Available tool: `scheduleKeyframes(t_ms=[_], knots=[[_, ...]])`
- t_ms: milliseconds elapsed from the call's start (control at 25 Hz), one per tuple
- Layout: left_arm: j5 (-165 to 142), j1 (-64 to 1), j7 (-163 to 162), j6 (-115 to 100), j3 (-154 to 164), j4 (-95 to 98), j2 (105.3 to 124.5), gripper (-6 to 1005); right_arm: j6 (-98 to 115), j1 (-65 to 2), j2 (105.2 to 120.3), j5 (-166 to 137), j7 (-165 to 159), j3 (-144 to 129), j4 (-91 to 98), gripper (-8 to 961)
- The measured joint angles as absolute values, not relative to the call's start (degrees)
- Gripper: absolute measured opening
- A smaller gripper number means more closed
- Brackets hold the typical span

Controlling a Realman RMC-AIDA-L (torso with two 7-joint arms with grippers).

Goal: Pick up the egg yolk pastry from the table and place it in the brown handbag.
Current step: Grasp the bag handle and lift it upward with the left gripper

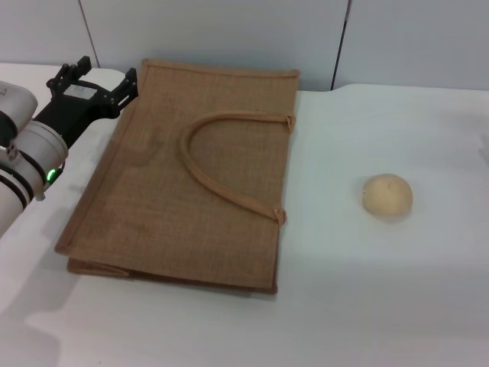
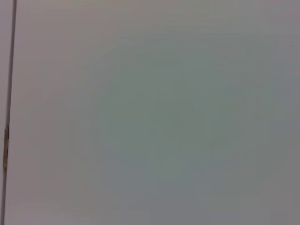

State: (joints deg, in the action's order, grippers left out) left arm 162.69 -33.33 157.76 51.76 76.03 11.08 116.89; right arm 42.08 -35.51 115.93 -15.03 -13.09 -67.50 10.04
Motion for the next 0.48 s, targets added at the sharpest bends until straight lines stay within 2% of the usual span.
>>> scheduleKeyframes(t_ms=[480], knots=[[160.0,-35.3,155.9,47.4,78.9,11.1,116.88,843,41.6,-35.5,115.93,-15.0,-13.1,-67.5,10.0,821]])
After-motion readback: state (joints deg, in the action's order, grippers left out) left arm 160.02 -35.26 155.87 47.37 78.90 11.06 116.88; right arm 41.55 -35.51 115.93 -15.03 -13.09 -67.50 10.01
